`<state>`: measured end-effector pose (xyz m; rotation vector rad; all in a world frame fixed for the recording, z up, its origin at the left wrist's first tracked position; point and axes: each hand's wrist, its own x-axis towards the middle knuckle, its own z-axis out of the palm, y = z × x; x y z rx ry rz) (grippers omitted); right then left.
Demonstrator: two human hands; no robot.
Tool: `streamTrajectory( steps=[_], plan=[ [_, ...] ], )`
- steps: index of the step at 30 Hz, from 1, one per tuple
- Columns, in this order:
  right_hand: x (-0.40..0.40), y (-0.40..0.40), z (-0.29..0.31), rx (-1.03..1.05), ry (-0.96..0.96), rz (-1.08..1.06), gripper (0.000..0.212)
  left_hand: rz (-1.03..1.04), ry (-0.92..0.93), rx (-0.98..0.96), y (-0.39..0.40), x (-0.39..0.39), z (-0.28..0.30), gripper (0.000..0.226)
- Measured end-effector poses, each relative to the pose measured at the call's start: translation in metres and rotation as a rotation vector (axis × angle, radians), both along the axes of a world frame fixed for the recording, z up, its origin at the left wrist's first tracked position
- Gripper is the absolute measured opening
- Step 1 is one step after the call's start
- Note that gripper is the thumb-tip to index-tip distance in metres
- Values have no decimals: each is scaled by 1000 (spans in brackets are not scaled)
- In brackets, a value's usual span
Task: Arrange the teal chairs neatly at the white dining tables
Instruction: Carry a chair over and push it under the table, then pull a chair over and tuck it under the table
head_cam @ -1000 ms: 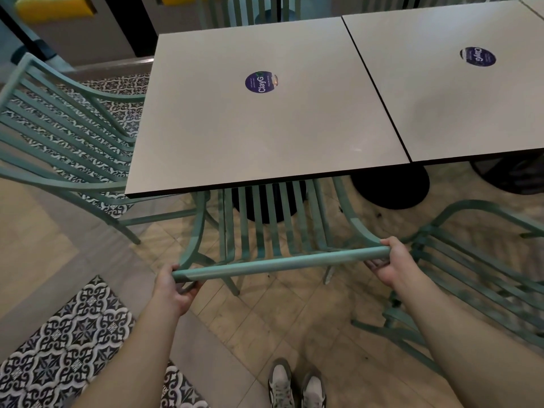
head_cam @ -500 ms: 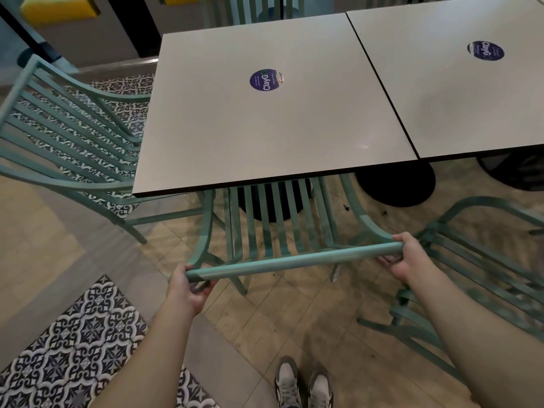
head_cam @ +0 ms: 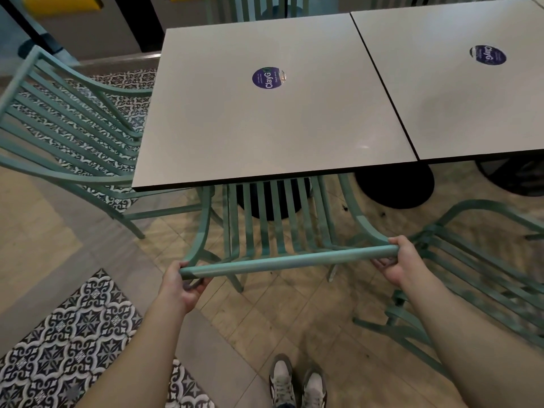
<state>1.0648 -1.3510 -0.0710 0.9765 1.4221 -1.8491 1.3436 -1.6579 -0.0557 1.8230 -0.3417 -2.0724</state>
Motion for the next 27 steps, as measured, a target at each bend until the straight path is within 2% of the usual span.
streamTrajectory(
  steps=[5,8,10,12,15,17,20,24,27],
  plan=[
    [1,3,2,10,5,21,44,-40,-24,-13,-1,4,0,37],
    [4,4,1,166,68,119,47,-168,-278,-177,6,7,-6,56],
    [9,6,3,379,181,206,56,-344,-537,-401,10,11,-5,67],
    [14,10,9,641,355,351,67,-645,-715,-718,11,14,-3,69],
    [23,17,15,923,685,637,68,-1146,-921,-1210,14,8,0,52],
    [29,27,18,999,856,833,66,-1338,-865,-1411,28,-8,6,42],
    [39,48,23,1027,933,1022,62,-1543,-684,-1599,66,-41,18,42],
    [57,106,41,1098,942,1092,59,-1733,-440,-1842,128,-85,33,42],
    [67,177,55,1175,875,1088,58,-1870,-336,-2026,189,-114,51,46]
  ],
)
